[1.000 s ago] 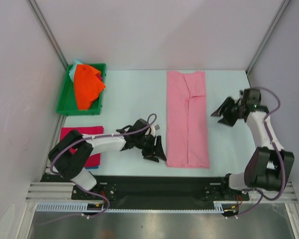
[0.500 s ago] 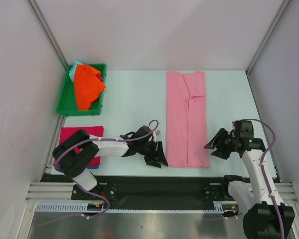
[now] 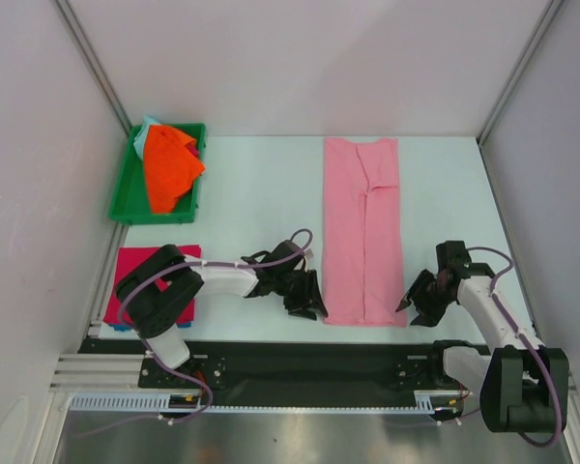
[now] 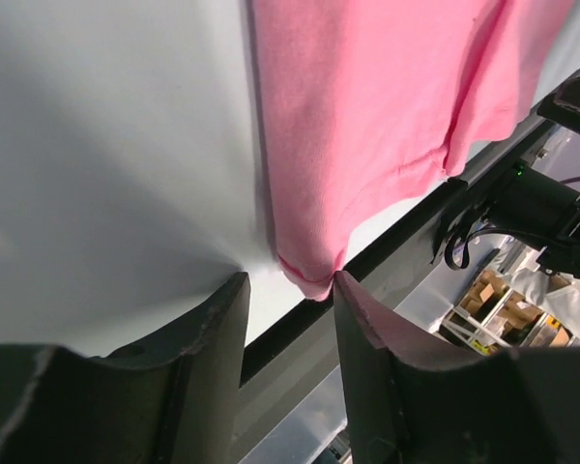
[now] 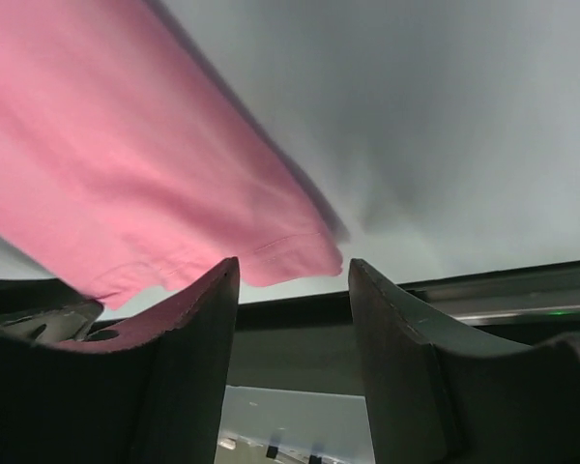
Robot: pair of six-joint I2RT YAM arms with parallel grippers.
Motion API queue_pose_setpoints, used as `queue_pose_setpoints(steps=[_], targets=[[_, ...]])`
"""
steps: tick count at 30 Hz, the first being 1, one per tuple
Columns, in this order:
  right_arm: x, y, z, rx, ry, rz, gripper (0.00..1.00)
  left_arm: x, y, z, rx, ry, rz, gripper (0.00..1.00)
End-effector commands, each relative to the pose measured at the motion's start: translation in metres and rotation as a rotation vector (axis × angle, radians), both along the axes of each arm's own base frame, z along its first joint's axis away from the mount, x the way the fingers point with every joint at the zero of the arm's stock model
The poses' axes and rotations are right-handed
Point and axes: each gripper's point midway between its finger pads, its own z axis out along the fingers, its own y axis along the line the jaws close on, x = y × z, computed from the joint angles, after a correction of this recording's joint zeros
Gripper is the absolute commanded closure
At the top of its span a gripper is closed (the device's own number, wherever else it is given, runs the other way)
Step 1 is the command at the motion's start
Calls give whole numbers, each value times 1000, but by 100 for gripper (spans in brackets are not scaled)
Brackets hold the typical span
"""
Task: Fold and stack the t-shirts
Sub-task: Fold the tshirt
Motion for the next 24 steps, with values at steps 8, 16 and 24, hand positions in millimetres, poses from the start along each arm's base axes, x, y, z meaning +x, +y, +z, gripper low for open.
queue_pose_setpoints(steps=[8,16,24], targets=[[1,-5,-18,-63,14,-14,51,13,-9,-1,14,16,19,59],[-4,-1,-24,-63,27,-6,53,12,-12,-2,0,30,10,61],[-4,0,-24,-60,27,-16,69,9,-13,-3,-12,38,-3,79]])
